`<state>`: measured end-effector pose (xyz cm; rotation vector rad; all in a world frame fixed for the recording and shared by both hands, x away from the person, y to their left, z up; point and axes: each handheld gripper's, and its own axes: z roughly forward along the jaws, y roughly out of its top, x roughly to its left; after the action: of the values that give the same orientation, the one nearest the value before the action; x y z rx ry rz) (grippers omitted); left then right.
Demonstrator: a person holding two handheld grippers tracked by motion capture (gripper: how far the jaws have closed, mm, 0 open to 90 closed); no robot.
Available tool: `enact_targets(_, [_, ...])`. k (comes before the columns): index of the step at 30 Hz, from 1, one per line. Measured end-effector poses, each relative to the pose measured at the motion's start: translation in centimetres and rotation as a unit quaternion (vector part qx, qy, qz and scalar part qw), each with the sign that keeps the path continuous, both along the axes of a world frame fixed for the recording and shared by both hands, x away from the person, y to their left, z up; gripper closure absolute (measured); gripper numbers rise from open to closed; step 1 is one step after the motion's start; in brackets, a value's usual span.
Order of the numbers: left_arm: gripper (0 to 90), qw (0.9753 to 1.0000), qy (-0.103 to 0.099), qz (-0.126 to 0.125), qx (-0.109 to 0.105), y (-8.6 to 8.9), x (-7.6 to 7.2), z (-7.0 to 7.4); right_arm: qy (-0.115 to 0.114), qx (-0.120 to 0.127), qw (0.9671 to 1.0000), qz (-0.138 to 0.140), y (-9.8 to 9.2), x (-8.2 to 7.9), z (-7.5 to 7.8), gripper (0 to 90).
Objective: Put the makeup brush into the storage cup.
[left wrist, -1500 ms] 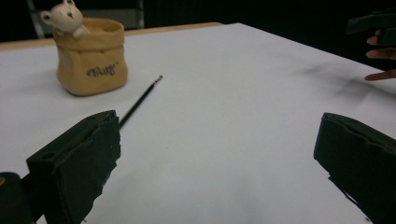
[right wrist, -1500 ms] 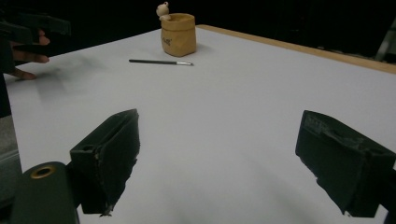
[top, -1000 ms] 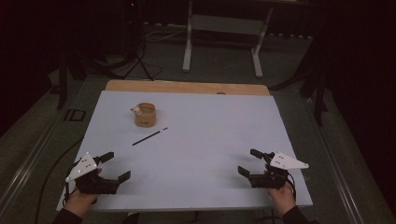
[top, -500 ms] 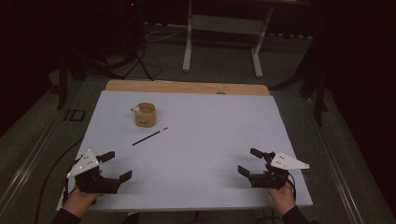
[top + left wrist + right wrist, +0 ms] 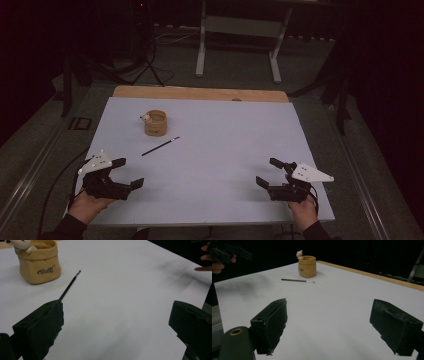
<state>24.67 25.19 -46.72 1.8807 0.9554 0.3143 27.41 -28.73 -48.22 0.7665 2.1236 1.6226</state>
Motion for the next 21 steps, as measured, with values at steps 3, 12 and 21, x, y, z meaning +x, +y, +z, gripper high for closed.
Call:
enact_targets(3, [0.6, 0.9999, 0.005, -0.007, 0.009, 0.0, 0.7, 0.5, 0.003, 0.000, 1.0000, 0.002, 0.1, 0.0, 0.0, 14.3])
enact_targets(12, [0.6, 0.9994, 0.022, -0.009, 0.023, 0.8, 3.2, 2.1, -0.001, -0.002, 1.0000, 0.004, 0.1, 0.0, 0.1, 14.3])
enact_targets(21, [2.5, 0.9943, 0.052, -0.036, 0.086, 0.1, 5.8, 2.9, -0.002, -0.001, 1.0000, 0.008, 0.2, -0.1, 0.1, 14.3])
